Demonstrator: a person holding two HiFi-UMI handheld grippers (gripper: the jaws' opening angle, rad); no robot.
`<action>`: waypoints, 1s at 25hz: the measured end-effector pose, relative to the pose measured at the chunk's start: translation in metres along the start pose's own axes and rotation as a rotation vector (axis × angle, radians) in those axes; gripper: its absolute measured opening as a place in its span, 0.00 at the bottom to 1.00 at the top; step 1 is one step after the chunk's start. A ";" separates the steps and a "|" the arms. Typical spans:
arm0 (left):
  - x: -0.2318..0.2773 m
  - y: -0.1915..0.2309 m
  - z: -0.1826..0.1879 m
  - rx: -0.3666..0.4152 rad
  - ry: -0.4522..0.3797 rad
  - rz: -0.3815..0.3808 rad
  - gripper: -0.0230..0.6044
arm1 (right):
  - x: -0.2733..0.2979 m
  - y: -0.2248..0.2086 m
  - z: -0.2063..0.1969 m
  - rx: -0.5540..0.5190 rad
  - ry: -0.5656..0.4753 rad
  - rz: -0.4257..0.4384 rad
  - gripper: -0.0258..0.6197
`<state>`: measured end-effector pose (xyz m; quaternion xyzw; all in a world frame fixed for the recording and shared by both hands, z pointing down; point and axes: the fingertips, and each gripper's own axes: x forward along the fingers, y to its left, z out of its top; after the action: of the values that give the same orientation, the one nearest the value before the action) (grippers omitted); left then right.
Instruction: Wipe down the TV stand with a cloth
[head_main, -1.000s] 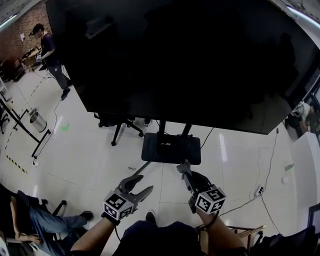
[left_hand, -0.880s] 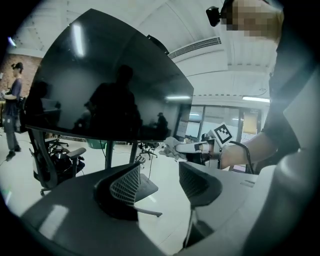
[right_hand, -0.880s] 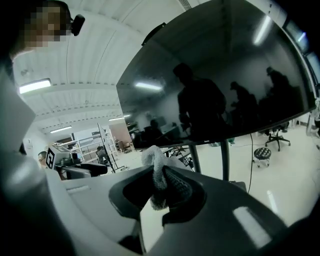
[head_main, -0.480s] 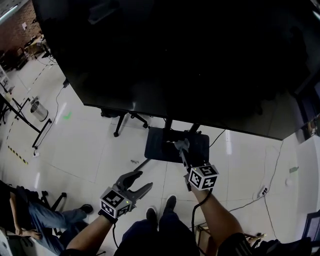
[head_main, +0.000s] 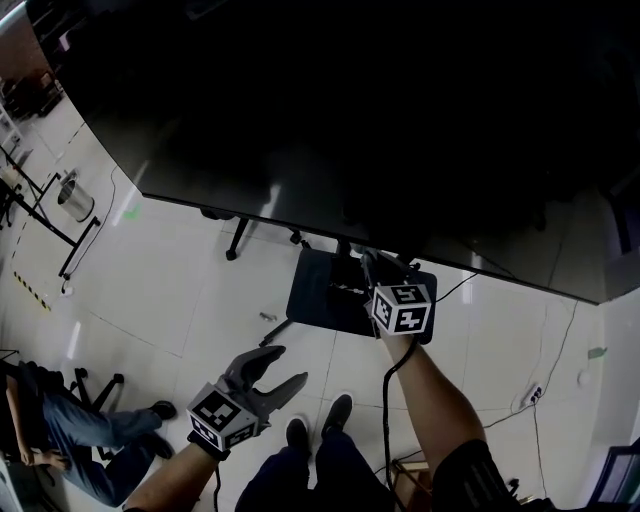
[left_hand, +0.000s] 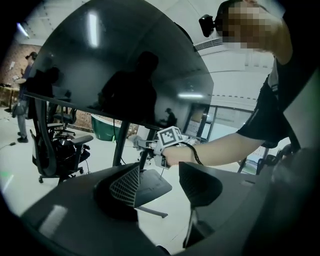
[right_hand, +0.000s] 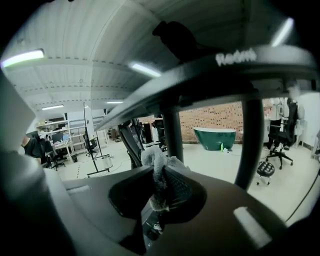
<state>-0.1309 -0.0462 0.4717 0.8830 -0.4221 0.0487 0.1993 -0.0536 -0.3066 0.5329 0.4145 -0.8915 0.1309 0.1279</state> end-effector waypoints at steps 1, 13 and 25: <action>0.004 0.000 -0.003 -0.007 0.008 -0.008 0.46 | 0.010 -0.005 0.000 -0.008 -0.006 -0.003 0.10; 0.055 0.026 -0.013 0.006 -0.034 -0.035 0.46 | 0.095 -0.029 -0.018 -0.078 -0.020 0.007 0.10; 0.071 0.034 -0.059 -0.058 0.029 -0.016 0.46 | 0.143 -0.052 -0.100 -0.150 0.200 0.046 0.10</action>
<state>-0.1066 -0.0932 0.5542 0.8793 -0.4135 0.0474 0.2314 -0.0903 -0.4061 0.6805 0.3681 -0.8907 0.1077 0.2438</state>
